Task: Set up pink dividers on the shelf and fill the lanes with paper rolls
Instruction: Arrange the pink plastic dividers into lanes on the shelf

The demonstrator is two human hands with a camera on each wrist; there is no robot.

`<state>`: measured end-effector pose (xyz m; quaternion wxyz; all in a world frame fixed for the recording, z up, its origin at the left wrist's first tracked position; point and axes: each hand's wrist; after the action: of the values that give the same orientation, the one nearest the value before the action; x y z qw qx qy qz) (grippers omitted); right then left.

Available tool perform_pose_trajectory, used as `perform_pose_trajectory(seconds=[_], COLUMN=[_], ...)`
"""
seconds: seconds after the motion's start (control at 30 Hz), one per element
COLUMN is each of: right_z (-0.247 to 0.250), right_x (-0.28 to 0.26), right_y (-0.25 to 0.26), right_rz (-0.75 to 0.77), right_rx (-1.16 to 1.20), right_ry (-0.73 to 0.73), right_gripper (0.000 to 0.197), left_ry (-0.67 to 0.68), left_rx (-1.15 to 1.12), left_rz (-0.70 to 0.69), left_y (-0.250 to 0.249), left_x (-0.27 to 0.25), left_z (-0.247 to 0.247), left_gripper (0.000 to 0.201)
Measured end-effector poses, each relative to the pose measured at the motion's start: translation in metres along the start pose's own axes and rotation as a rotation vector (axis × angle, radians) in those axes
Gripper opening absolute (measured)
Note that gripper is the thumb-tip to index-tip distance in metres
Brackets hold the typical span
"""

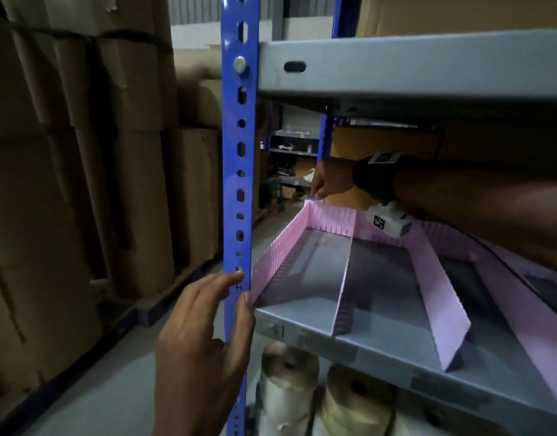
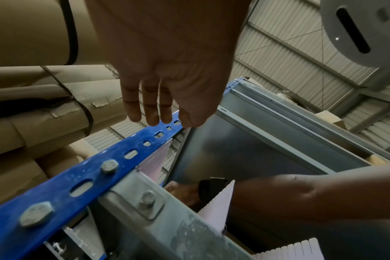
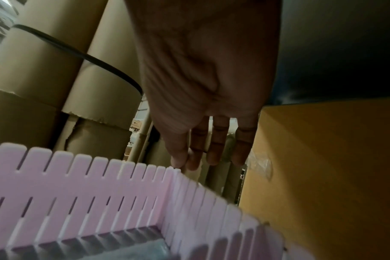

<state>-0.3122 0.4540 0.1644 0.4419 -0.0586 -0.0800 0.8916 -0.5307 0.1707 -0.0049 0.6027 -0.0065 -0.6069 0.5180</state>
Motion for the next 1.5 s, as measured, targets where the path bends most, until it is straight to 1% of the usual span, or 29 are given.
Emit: perform_pose_trajectory(seconds=[0.1, 0.23, 0.3, 0.37, 0.5, 0.6, 0.7, 0.77, 0.9, 1.03, 1.13, 1.23, 1.4, 1.5], right_z=[-0.010, -0.019, -0.019, -0.018, -0.014, -0.012, -0.014, -0.015, -0.017, -0.022, -0.025, -0.025, -0.025, -0.027], right_x=[0.008, 0.014, 0.018, 0.023, 0.033, 0.035, 0.036, 0.038, 0.040, 0.041, 0.040, 0.039, 0.043, 0.044], right_y=[-0.002, -0.011, -0.014, -0.014, -0.017, -0.019, -0.021, -0.025, -0.029, -0.036, -0.040, -0.042, -0.046, -0.048], right_rz=[0.009, 0.022, 0.019, 0.024, 0.046, 0.111, 0.144, 0.151, 0.172, 0.200, 0.262, 0.334, 0.356, 0.394], right_rx=[0.042, 0.059, 0.079, 0.085, 0.043, 0.014, -0.008, -0.006, -0.015, 0.001, 0.004, -0.003, -0.006, 0.005], right_ry=[-0.003, -0.066, -0.084, -0.082, -0.063, -0.041, -0.062, -0.064, -0.090, -0.137, -0.150, -0.154, -0.140, -0.140], right_gripper=[0.021, 0.020, 0.019, 0.018, 0.016, 0.017, 0.018, 0.018, 0.019, 0.019, 0.020, 0.019, 0.017, 0.016], left_ry=[0.010, 0.017, 0.013, -0.003, -0.020, -0.030, -0.056, -0.048, 0.019, 0.072, 0.103, 0.136, 0.176, 0.178], left_rx=[-0.046, -0.096, -0.102, -0.101, -0.099, -0.050, -0.012, 0.009, 0.154, 0.305, 0.346, 0.367, 0.372, 0.371], left_rz=[-0.015, -0.008, -0.007, -0.017, 0.002, 0.032, 0.047, 0.036, -0.018, -0.049, -0.078, -0.098, -0.080, -0.086], left_y=[0.008, 0.015, 0.016, 0.016, 0.011, 0.012, 0.010, 0.010, 0.010, 0.009, 0.010, 0.014, 0.015, 0.017], left_x=[0.002, 0.000, -0.003, -0.005, -0.009, -0.011, -0.011, -0.008, 0.001, 0.007, 0.010, 0.013, 0.016, 0.017], left_z=[-0.005, -0.008, -0.012, -0.015, -0.021, -0.027, -0.029, -0.028, -0.023, -0.024, -0.024, -0.020, -0.017, -0.017], left_gripper=[0.024, 0.031, 0.028, 0.023, 0.030, 0.029, 0.039, 0.045, 0.062, 0.086, 0.094, 0.093, 0.083, 0.080])
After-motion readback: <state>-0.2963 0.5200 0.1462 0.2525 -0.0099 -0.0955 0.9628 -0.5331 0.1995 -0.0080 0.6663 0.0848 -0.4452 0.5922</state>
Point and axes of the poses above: each hand's wrist, its own x-axis towards the middle knuckle, its own z-axis out of the back of the hand, y = z × x, and after that the axes turned 5 degrees about z, right-handed
